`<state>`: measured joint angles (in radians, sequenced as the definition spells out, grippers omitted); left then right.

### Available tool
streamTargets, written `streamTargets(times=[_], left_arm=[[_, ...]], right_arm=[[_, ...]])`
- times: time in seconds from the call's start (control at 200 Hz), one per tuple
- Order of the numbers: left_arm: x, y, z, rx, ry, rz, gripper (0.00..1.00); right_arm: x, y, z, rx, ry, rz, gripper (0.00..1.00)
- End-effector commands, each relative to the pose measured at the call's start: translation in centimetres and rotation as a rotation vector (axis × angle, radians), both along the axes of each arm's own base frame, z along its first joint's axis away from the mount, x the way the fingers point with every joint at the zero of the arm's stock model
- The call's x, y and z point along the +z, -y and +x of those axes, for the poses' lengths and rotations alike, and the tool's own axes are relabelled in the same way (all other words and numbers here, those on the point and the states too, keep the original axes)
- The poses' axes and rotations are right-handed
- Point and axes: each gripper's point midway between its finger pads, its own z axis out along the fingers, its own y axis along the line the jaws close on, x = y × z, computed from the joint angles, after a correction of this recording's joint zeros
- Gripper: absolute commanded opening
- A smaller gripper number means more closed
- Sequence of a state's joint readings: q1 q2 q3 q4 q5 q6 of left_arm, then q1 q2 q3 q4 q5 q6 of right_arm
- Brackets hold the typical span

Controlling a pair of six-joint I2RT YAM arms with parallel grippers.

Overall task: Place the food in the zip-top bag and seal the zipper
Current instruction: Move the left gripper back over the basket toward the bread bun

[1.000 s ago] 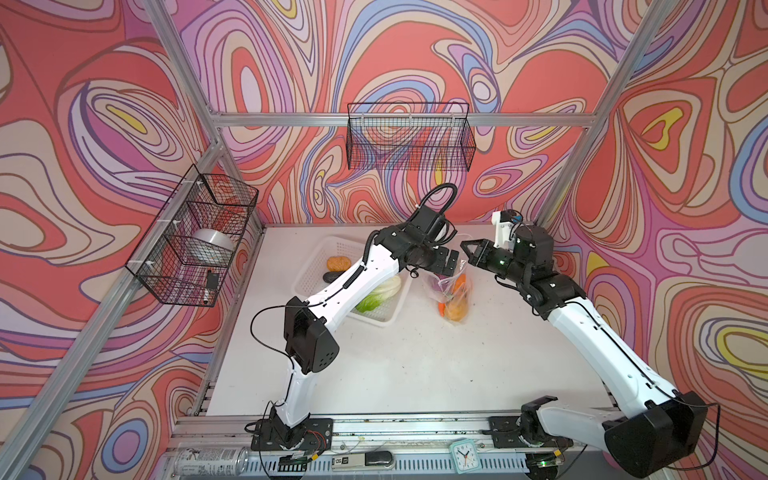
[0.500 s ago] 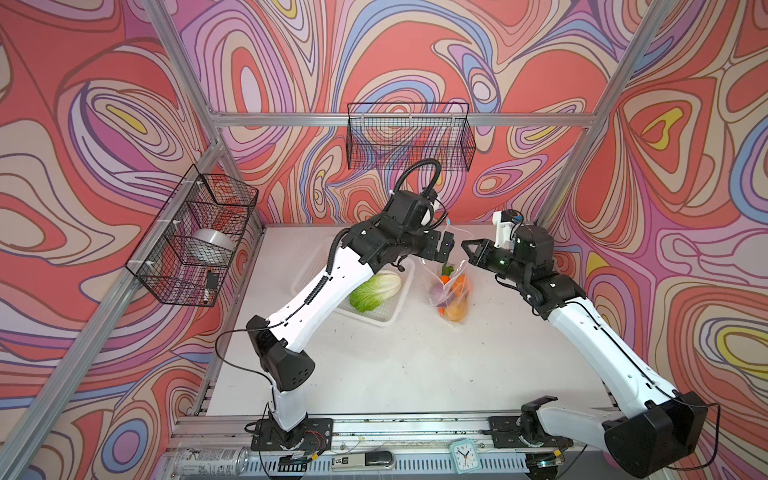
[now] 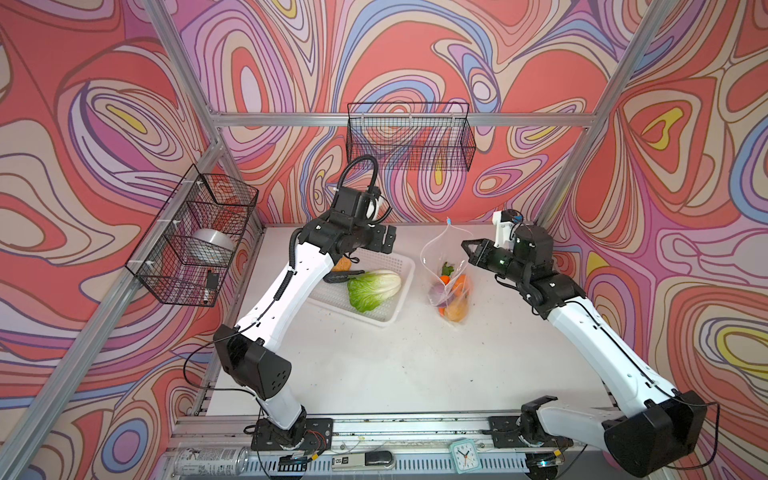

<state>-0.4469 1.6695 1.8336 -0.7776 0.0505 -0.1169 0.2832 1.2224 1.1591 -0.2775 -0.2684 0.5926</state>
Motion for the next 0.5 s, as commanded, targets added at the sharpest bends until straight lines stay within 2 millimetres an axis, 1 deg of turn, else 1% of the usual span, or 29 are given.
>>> streamTargets(times=[0.0, 0.115, 0.19, 0.295, 0.381, 0.496], left_arm=[[-1.0, -4.2, -0.3, 0.03, -0.014, 0.08, 0.97], [-4.1, -7.9, 1.0, 0.15, -0.101, 0.036, 0.97], [-6.4, -9.8, 1.8, 0.228, -0.149, 0.009, 0.96], [-9.4, -12.0, 3.1, 0.345, -0.188, 0.017, 0.99], [-11.4, -13.0, 4.2, 0.416, -0.221, 0.016, 1.0], [-13.5, -13.2, 6.0, 0.46, -0.242, 0.014, 1.0]], right_arm=[[-0.1, -0.1, 0.5, -0.005, 0.011, -0.011, 0.0], [-0.2, -0.3, 0.7, 0.005, 0.004, -0.011, 0.0], [-0.2, -0.3, 0.8, 0.004, 0.006, -0.013, 0.0], [-0.2, -0.2, 0.7, -0.001, 0.004, -0.017, 0.0], [-0.2, -0.1, 0.7, -0.005, 0.002, -0.021, 0.0], [-0.2, -0.1, 0.7, -0.006, 0.001, -0.019, 0.0]])
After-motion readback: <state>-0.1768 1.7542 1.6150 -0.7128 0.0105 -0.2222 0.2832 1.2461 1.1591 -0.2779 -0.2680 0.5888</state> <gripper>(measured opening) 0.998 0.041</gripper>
